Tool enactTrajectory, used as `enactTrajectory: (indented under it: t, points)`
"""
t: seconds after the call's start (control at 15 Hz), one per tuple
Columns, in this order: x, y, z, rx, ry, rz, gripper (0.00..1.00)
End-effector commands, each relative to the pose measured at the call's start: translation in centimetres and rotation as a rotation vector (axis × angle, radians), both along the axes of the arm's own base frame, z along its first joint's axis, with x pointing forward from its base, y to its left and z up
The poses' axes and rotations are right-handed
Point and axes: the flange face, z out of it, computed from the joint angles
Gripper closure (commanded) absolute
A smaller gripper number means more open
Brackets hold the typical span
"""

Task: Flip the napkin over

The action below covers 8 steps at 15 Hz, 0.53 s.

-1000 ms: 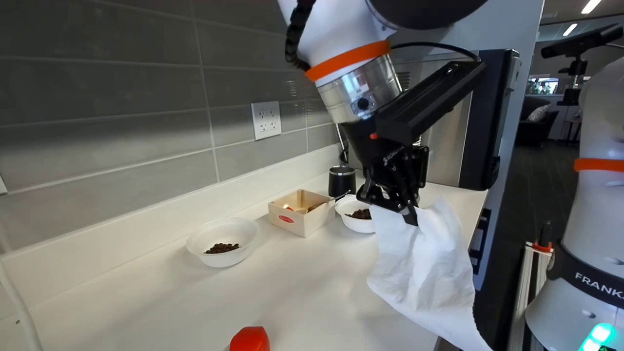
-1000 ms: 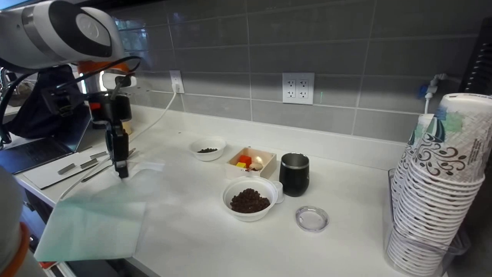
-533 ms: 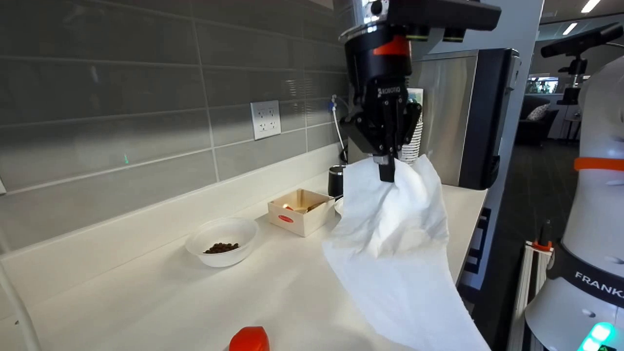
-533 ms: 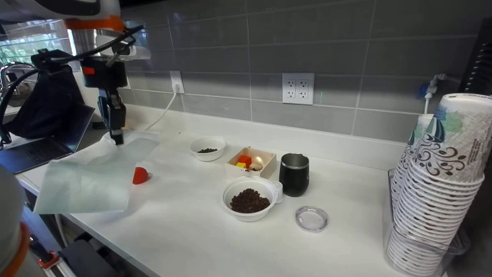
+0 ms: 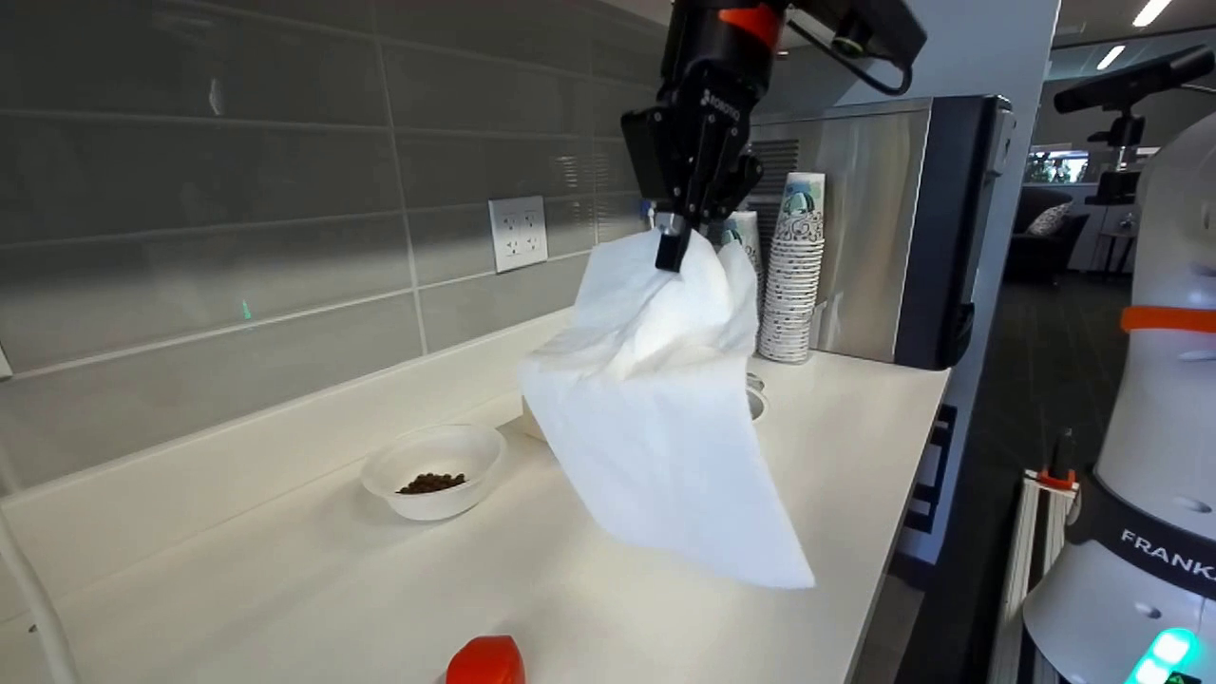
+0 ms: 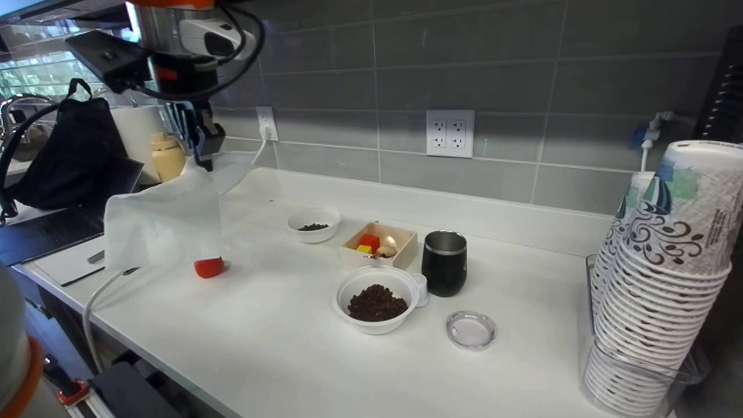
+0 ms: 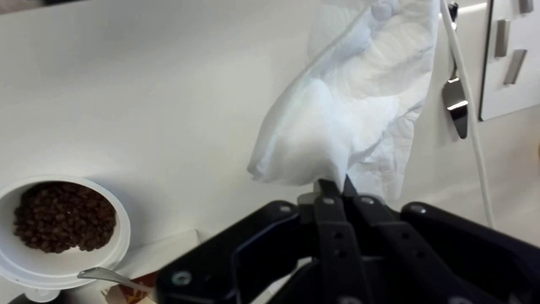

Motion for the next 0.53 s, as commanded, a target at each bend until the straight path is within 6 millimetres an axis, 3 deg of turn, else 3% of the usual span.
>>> enactTrajectory:
  t: [0.0, 0.2, 0.47]
  points:
    - [3.1, -1.6, -2.1, 0.163, -0.049, 0.039, 0.99]
    - [4.9, -2.8, -5.8, 0.241, -0.037, 0.075, 0.99]
    - [5.8, -3.9, -12.3, 0.276, 0.036, 0.119, 0.99]
